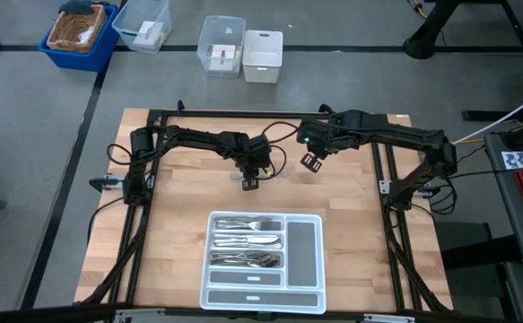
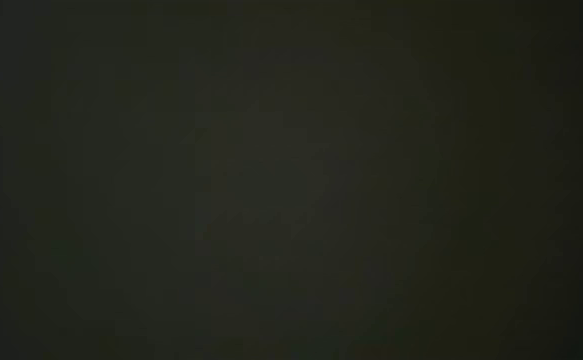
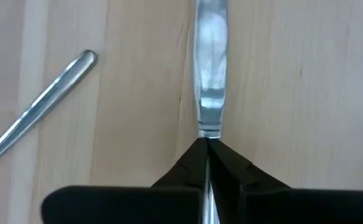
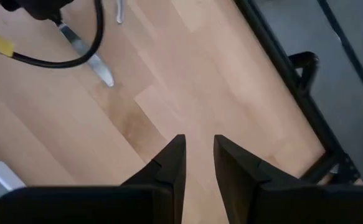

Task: Sort silverware
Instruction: Put the silver knife into the middle section of the white silverware tray

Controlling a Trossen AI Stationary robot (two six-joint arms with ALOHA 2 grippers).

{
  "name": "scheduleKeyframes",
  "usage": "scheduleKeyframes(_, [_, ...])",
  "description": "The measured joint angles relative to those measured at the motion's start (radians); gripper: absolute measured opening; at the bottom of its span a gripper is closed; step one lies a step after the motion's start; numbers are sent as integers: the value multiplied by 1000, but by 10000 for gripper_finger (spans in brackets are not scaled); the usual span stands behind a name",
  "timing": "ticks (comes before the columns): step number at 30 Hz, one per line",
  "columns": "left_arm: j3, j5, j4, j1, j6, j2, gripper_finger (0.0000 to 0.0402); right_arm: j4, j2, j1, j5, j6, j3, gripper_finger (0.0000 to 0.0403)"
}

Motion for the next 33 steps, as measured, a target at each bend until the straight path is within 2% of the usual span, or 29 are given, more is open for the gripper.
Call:
scheduleKeyframes(4, [2,2,5,0,0,-3,0,-14,-16,0,17,0,0,83])
scheduleKeyframes(11, [3,1,17,0,24,-4,15,-30,-18,0,17,0,0,83])
scheduleKeyframes(20, [4,1,16,-1,87,17,78,-30,-18,0,16,0,0,83])
scheduleKeyframes(24, [7,1,17,-3,86,39,92,-31,-18,0,16,-1,0,83])
scheduleKeyframes(28, [10,2,5,-3,85,50,84,-31,-18,0,16,-6,0,83])
scheduleKeyframes(33, [13,-1,-43,-2,92,55,44,-31,-18,0,16,-6,0,83])
